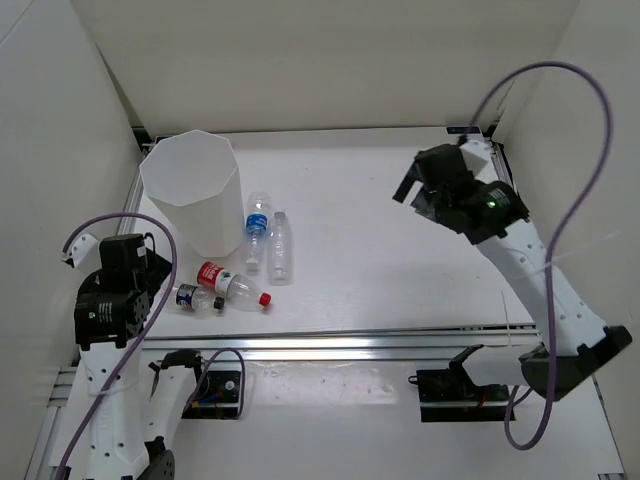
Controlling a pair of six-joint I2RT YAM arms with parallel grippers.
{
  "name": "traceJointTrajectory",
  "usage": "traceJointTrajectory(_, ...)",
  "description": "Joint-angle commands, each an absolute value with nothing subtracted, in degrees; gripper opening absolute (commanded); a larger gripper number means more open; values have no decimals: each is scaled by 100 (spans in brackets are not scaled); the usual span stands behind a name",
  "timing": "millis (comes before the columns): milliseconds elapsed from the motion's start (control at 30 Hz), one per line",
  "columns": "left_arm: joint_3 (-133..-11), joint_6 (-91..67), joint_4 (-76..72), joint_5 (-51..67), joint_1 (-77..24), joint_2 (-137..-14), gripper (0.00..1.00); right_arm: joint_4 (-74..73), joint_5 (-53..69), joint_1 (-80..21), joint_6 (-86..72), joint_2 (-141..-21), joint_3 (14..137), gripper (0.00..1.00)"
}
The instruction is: Put the plastic bottles in the bin
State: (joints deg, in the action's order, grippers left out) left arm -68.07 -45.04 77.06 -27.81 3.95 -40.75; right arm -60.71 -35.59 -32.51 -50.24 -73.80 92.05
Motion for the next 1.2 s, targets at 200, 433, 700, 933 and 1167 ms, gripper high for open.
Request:
traceJointTrajectory(200,-6530,-4281,7858,-2848,369,-3955,100,-5537,-460,-3735,-3340,-10060,10158,100)
traceJointTrajectory(433,-6425,-3877,7629,-2365,369,-4104,100,-4756,1326,-4025,-2830,-12073,11556,100)
traceJointTrajectory(700,-6311,-3762,7506,-2162,316,-3999,100,-4018,2354,-4087,-3067,-13095,11787,100)
traceJointTrajectory(933,-6196,-3657,7401,-2162,316,-3885,100,-3630,2777,-4087,-3243,-13895,11953,100)
traceJointTrajectory(1167,-6196,-3604,7400,-2268,316,-4008,100,-3630,3110,-4034,-3191,-14089,11955,76)
